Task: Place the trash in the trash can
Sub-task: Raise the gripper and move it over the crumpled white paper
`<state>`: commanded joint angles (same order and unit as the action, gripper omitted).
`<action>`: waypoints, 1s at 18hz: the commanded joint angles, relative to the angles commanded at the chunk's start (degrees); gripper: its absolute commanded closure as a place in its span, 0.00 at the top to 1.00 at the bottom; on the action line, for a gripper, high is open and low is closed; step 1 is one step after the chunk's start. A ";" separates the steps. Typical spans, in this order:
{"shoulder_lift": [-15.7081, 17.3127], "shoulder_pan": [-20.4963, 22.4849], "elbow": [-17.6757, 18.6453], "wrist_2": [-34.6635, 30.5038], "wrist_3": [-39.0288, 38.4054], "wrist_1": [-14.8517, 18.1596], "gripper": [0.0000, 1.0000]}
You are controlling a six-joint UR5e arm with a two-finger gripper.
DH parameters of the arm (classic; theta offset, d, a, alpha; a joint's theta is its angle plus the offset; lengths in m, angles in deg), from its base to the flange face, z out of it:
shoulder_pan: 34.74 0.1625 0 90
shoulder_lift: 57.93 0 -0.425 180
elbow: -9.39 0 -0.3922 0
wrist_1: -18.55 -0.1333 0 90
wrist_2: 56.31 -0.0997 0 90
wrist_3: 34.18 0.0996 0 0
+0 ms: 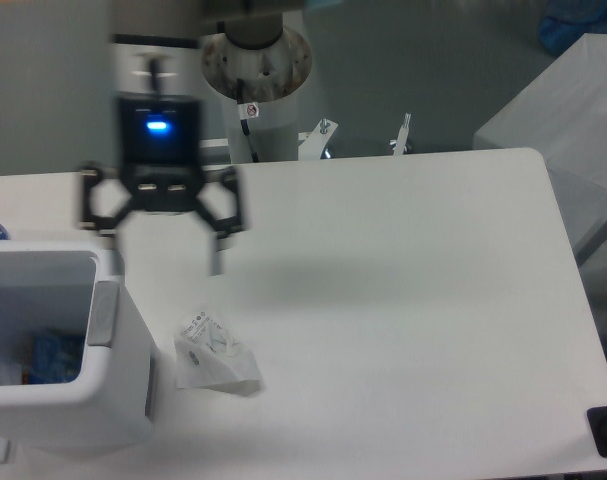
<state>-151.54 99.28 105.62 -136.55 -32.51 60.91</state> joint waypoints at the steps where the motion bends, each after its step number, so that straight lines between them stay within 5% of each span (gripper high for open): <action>1: 0.00 0.71 1.49 0.00 0.26 -0.09 1.00; 7: -2.97 2.65 8.27 -0.27 5.10 0.00 1.00; 15: -15.80 2.73 7.05 -0.18 0.18 0.09 1.00; 18: -17.66 1.68 6.34 -0.27 -1.31 0.26 1.00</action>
<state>-169.20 100.97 111.96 -136.82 -33.82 61.18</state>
